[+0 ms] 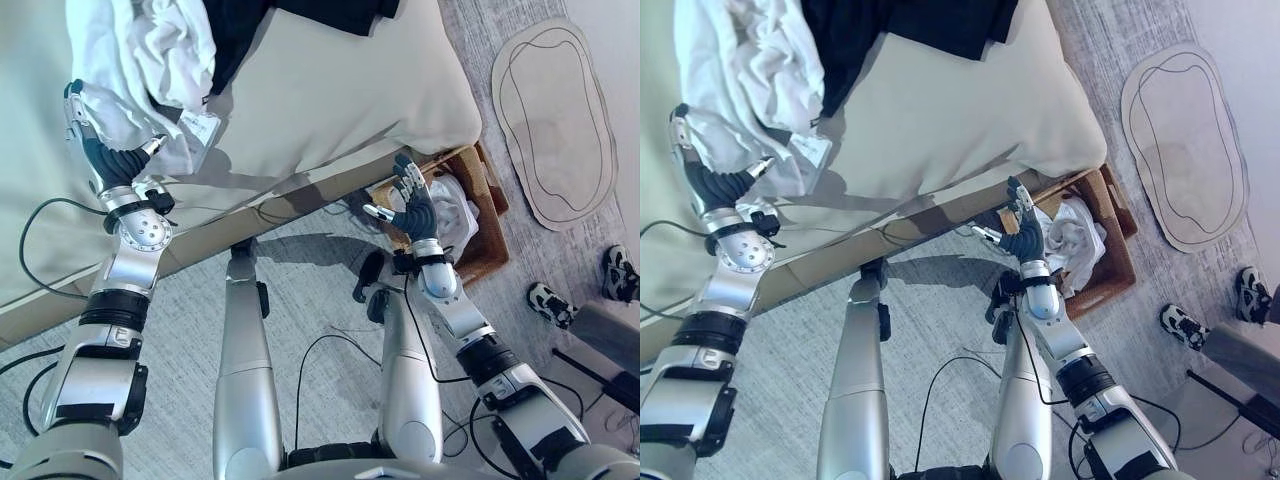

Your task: Pick up clothes into the bucket

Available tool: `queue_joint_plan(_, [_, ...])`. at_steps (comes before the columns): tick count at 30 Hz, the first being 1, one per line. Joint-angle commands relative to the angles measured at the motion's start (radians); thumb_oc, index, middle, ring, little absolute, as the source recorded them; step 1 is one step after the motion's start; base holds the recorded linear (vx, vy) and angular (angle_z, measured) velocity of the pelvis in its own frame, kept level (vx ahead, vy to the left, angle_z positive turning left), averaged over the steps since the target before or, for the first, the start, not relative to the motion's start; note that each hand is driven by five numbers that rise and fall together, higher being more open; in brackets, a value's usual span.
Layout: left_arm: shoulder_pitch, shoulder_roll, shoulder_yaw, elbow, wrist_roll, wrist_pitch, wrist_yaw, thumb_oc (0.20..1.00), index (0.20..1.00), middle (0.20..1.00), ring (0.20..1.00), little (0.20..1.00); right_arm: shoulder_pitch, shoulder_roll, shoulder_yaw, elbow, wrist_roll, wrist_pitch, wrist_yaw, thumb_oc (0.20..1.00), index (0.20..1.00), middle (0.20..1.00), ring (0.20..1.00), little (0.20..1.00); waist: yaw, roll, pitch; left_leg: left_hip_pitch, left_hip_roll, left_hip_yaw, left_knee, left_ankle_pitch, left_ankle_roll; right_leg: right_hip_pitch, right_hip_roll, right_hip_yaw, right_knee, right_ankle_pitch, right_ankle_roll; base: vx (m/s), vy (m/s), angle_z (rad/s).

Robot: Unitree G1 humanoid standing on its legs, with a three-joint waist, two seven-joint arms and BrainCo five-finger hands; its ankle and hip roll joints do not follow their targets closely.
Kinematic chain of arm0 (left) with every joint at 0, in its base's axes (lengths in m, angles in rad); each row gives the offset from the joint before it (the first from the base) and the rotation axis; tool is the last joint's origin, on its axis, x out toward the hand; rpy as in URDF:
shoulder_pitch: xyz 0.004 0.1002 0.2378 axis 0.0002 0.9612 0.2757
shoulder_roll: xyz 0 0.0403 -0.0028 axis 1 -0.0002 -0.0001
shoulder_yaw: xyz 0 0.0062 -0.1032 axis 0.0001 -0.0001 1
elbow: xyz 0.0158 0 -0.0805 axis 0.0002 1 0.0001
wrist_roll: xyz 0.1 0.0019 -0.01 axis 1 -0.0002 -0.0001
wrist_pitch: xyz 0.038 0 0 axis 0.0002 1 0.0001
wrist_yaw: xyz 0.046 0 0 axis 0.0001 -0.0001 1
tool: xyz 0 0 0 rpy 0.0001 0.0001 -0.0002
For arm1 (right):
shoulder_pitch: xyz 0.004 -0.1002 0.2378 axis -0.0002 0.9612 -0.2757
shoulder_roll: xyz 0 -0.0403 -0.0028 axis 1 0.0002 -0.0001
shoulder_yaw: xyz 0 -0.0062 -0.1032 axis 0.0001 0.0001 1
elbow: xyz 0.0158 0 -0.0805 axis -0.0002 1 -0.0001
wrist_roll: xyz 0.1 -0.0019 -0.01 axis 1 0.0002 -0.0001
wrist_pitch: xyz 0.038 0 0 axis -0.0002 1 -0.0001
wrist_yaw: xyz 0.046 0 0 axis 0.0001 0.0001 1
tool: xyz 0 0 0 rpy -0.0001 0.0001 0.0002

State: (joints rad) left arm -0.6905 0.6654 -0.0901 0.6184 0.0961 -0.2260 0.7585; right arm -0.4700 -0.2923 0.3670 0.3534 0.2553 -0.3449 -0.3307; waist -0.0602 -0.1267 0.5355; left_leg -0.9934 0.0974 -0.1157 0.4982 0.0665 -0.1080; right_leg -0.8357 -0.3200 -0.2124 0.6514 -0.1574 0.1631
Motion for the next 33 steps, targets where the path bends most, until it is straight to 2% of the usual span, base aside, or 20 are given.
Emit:
queue_joint_plan(1, [-0.062, 0.049, -0.02, -0.007, 0.049, -0.016, 0.009, 1.0, 1.0, 1.0, 1.0, 1.0, 0.019, -0.024, -0.042, -0.084, -0.024, -0.051, -0.002, 1.0, 1.0, 1.0, 1.0, 1.0, 0.006, -0.003, -0.016, -0.023, -0.032, 0.039, 0.166, -0.179, 0.055, -0.048, 0.014, 0.02, -0.111, 0.141, 0.017, 0.0, 0.039, -0.04])
queue_joint_plan(6, [-0.075, 0.045, -0.037, -0.027, 0.073, -0.021, -0.01, 1.0, 1.0, 1.0, 1.0, 1.0, 0.024, -0.027, -0.054, -0.087, -0.031, -0.054, 0.008, 1.0, 1.0, 1.0, 1.0, 1.0, -0.004, 0.002, -0.016, -0.041, -0.036, 0.045, 0.172, -0.183, 0.06, -0.074, 0.012, 0.033, -0.109, 0.148, 0.018, 0.0, 0.044, -0.04])
queue_joint_plan(8, [-0.098, 0.059, -0.063, 0.001, 0.101, -0.003, -0.019, 1.0, 1.0, 1.0, 1.0, 1.0, 0.024, -0.031, -0.058, -0.091, -0.033, -0.057, 0.013, 1.0, 1.0, 1.0, 1.0, 1.0, -0.012, 0.001, -0.016, -0.052, -0.035, 0.05, 0.179, -0.184, 0.063, -0.089, 0.012, 0.04, -0.106, 0.153, 0.02, -0.01, 0.052, -0.04])
queue_joint_plan(11, [-0.152, 0.063, -0.093, 0.113, 0.113, 0.055, -0.022, 1.0, 1.0, 1.0, 1.0, 1.0, 0.02, -0.032, -0.056, -0.094, -0.037, -0.06, 0.018, 1.0, 1.0, 1.0, 1.0, 1.0, -0.022, -0.004, -0.016, -0.062, -0.035, 0.054, 0.183, -0.184, 0.065, -0.1, 0.013, 0.044, -0.107, 0.159, 0.022, -0.01, 0.023, -0.04])
queue_joint_plan(14, [-0.199, 0.055, -0.105, 0.194, 0.088, 0.079, -0.027, 1.0, 1.0, 1.0, 1.0, 1.0, 0.019, -0.032, -0.052, -0.098, -0.038, -0.057, 0.021, 1.0, 1.0, 1.0, 1.0, 1.0, -0.029, -0.008, -0.016, -0.071, -0.034, 0.055, 0.19, -0.185, 0.067, -0.104, 0.015, 0.045, -0.107, 0.164, 0.022, 0.0, 0.0, -0.01])
queue_joint_plan(15, [-0.227, 0.056, -0.119, 0.258, 0.096, 0.117, -0.034, 1.0, 1.0, 1.0, 1.0, 1.0, 0.02, -0.033, -0.045, -0.101, -0.042, -0.057, 0.024, 1.0, 1.0, 1.0, 1.0, 1.0, -0.034, -0.01, -0.016, -0.074, -0.033, 0.055, 0.195, -0.185, 0.068, -0.109, 0.015, 0.047, -0.105, 0.169, 0.024, 0.0, 0.0, 0.0])
queue_joint_plan(17, [-0.233, 0.055, -0.119, 0.282, 0.094, 0.128, -0.037, 1.0, 1.0, 1.0, 1.0, 1.0, 0.023, -0.032, -0.046, -0.102, -0.042, -0.056, 0.025, 1.0, 1.0, 1.0, 1.0, 1.0, -0.036, -0.011, -0.016, -0.073, -0.033, 0.055, 0.195, -0.186, 0.068, -0.109, 0.014, 0.047, -0.106, 0.17, 0.026, 0.0, -0.004, -0.02])
queue_joint_plan(18, [-0.228, 0.061, -0.117, 0.306, 0.115, 0.148, -0.029, 1.0, 1.0, 1.0, 1.0, 1.0, 0.028, -0.034, -0.045, -0.108, -0.043, -0.059, 0.029, 1.0, 1.0, 1.0, 1.0, 1.0, -0.036, -0.012, -0.019, -0.074, -0.033, 0.055, 0.194, -0.186, 0.069, -0.107, 0.014, 0.046, -0.11, 0.172, 0.026, 0.0, 0.0, 0.0])
queue_joint_plan(23, [-0.196, 0.066, -0.105, 0.352, 0.154, 0.169, 0.009, 1.0, 1.0, 1.0, 1.0, 1.0, 0.034, -0.034, -0.036, -0.117, -0.03, -0.069, 0.039, 1.0, 1.0, 1.0, 1.0, 1.0, -0.033, -0.018, -0.028, -0.075, -0.031, 0.053, 0.194, -0.184, 0.068, -0.107, 0.015, 0.044, -0.115, 0.175, 0.025, 0.0, -0.007, 0.0])
queue_joint_plan(25, [-0.149, 0.076, -0.081, 0.365, 0.186, 0.178, 0.064, 1.0, 1.0, 1.0, 1.0, 1.0, 0.032, -0.033, -0.027, -0.12, -0.017, -0.083, 0.041, 1.0, 1.0, 1.0, 1.0, 1.0, -0.026, -0.022, -0.032, -0.073, -0.029, 0.051, 0.187, -0.182, 0.066, -0.103, 0.017, 0.039, -0.121, 0.174, 0.025, 0.0, 0.0, 0.0])
queue_joint_plan(33, [-0.043, 0.07, -0.022, 0.4, 0.185, 0.171, 0.193, 1.0, 1.0, 1.0, 1.0, 1.0, 0.028, -0.027, 0.004, -0.115, 0.004, -0.112, 0.025, 1.0, 1.0, 1.0, 1.0, 1.0, -0.015, -0.035, -0.03, -0.059, -0.023, 0.052, 0.181, -0.182, 0.061, -0.088, 0.021, 0.032, -0.128, 0.172, 0.025, 0.0, 0.0, 0.0])
